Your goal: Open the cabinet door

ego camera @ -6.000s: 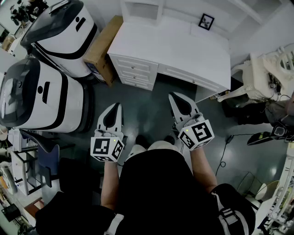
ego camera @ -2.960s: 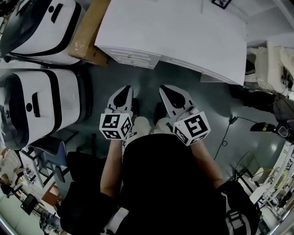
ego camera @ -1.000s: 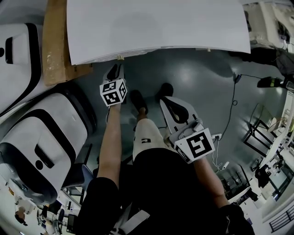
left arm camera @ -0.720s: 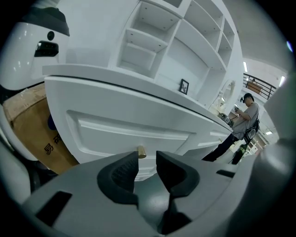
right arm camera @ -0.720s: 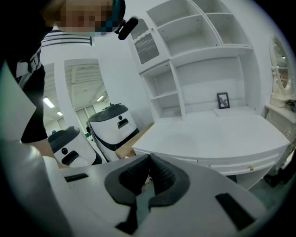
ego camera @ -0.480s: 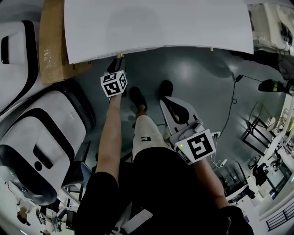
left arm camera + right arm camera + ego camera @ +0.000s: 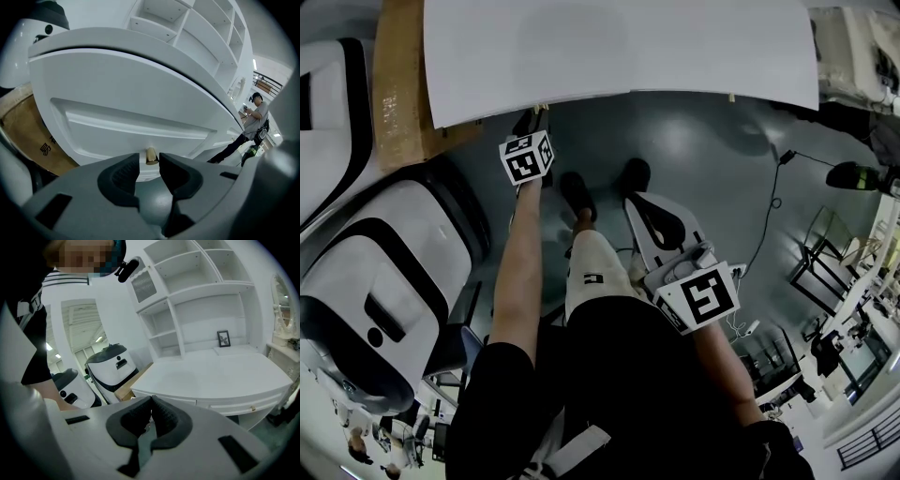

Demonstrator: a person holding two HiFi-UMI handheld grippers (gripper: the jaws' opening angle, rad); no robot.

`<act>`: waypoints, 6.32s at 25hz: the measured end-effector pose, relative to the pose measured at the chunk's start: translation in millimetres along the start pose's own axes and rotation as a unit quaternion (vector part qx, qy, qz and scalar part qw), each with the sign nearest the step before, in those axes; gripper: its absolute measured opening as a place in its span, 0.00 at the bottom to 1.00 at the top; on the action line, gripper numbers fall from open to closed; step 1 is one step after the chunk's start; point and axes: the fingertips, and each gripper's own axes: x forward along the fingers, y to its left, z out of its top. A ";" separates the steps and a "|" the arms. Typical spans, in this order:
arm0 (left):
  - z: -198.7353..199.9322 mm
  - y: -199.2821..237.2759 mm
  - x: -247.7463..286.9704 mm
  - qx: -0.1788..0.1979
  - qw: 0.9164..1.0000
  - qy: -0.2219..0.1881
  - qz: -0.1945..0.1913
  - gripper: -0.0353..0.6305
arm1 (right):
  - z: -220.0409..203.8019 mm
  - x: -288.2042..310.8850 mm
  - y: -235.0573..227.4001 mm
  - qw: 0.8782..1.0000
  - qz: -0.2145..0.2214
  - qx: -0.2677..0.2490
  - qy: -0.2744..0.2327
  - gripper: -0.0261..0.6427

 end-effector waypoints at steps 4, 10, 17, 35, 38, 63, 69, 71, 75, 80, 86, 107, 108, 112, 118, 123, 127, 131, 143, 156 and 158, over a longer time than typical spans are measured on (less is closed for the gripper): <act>2.9 -5.6 2.8 -0.002 1.000 0.003 -0.001 0.26 | 0.9 -2.3 -5.4 1.000 -0.003 0.005 0.000 0.06; 5.7 -7.4 5.5 0.001 1.000 0.002 0.011 0.20 | 1.8 -4.1 -11.6 1.000 -0.005 0.010 -0.003 0.06; 6.7 -8.9 5.3 -0.006 1.000 -0.008 0.020 0.18 | -1.4 -7.8 -15.7 1.000 -0.009 0.014 -0.003 0.06; -2.8 -2.4 -0.3 -0.020 1.000 -0.008 0.019 0.18 | -13.3 -12.3 1.5 1.000 -0.005 0.015 -0.006 0.06; -5.8 -2.9 -2.3 -0.021 1.000 -0.007 0.019 0.18 | -16.5 -14.3 4.5 1.000 -0.004 0.015 -0.006 0.06; -46.4 -12.2 -35.8 -0.027 0.999 0.011 0.023 0.18 | -18.5 -33.7 15.8 1.000 0.002 0.008 -0.011 0.06; -57.6 -15.9 -42.8 -0.021 0.999 0.017 0.020 0.18 | -20.8 -33.1 24.6 1.000 0.009 0.004 -0.011 0.06; -61.9 -16.2 -46.3 -0.019 0.999 0.017 0.019 0.18 | -20.5 -32.2 27.9 1.000 0.009 0.004 -0.013 0.06; -68.4 -16.0 -53.8 -0.017 1.000 0.018 0.016 0.18 | -21.2 -33.4 37.6 1.000 0.011 0.001 -0.014 0.06; -83.1 -16.8 -66.1 -0.015 1.000 0.023 0.013 0.18 | -24.7 -36.8 49.0 1.000 0.013 -0.003 -0.013 0.06; -97.6 -24.0 -78.7 -0.017 0.999 0.028 0.012 0.18 | -24.1 -41.8 52.8 1.000 0.017 -0.006 -0.015 0.06; -130.7 -27.9 -107.1 -0.020 0.999 0.042 0.010 0.18 | -42.7 -56.2 77.1 1.000 0.019 0.002 -0.016 0.06; -131.9 -28.1 -107.6 -0.020 0.999 0.043 0.010 0.18 | -43.0 -56.3 77.0 1.000 0.019 0.003 -0.017 0.06; -135.5 -29.7 -110.2 -0.022 0.999 0.046 0.009 0.18 | -43.4 -57.2 77.6 1.000 0.017 0.004 -0.017 0.06; -143.2 -32.3 -114.8 -0.024 0.999 0.046 0.009 0.18 | -44.2 -58.0 79.8 1.000 0.017 0.004 -0.018 0.06; -149.7 -33.6 -120.8 -0.024 0.999 0.048 0.009 0.18 | -45.8 -59.1 83.0 1.000 0.017 0.002 -0.017 0.06; -155.5 -34.4 -125.9 -0.027 0.998 0.047 0.010 0.18 | -47.2 -61.2 86.7 1.000 0.019 0.000 -0.016 0.06; -161.2 -36.9 -129.3 -0.026 0.998 0.050 0.010 0.18 | -49.6 -63.8 88.5 1.000 0.022 -0.003 -0.016 0.06; -180.7 -39.0 -144.2 -0.028 0.998 0.050 0.017 0.18 | -53.2 -72.3 93.6 0.999 0.031 -0.008 -0.019 0.06; -185.2 -45.2 -148.7 -0.025 0.998 0.065 0.009 0.18 | -52.0 -95.9 90.5 0.999 0.034 -0.015 -0.036 0.06; -182.9 -47.1 -154.2 -0.016 0.998 0.064 0.011 0.18 | -50.0 -101.4 89.9 0.998 0.036 -0.016 -0.039 0.06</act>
